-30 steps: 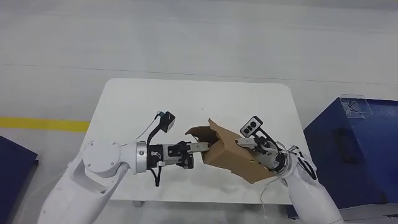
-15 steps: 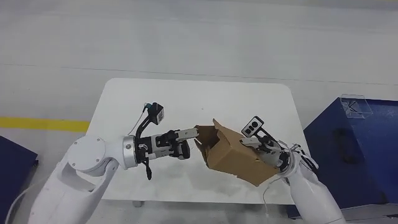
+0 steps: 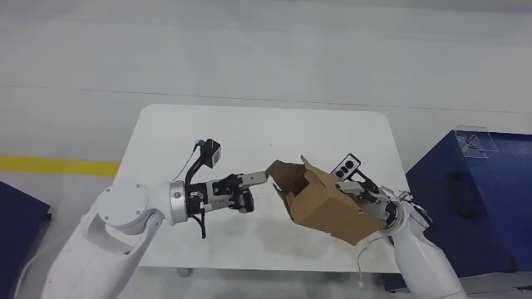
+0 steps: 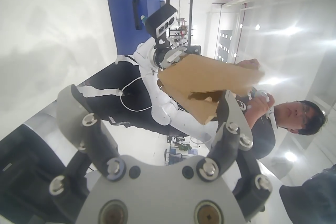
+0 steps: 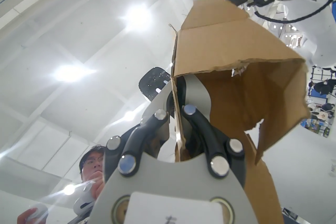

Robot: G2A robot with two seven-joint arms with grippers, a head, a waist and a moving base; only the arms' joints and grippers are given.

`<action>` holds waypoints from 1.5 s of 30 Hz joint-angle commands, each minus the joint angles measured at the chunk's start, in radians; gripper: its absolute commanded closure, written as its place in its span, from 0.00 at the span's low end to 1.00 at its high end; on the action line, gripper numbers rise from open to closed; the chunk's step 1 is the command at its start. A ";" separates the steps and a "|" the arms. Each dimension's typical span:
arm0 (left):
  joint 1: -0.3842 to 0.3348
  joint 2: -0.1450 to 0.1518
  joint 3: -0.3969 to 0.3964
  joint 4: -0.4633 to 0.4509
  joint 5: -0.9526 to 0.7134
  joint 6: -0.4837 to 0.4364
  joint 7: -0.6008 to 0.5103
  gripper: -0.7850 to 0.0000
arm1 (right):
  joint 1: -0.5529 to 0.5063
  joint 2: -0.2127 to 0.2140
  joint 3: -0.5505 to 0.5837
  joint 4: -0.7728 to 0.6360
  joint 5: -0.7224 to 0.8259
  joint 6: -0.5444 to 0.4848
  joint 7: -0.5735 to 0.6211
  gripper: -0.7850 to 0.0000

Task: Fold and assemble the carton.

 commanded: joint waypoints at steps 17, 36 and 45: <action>0.002 0.002 0.088 -0.019 0.076 0.034 -0.046 0.00 | -0.025 0.006 -0.017 -0.026 -0.107 -0.036 0.018 1.00; 0.000 0.014 0.004 -0.040 0.038 0.053 -0.016 0.00 | -0.053 0.012 0.016 -0.057 -0.295 -0.248 -0.116 1.00; -0.004 0.013 0.049 -0.055 0.086 0.065 -0.003 0.00 | -0.059 0.012 -0.020 -0.085 -0.352 -0.256 -0.119 1.00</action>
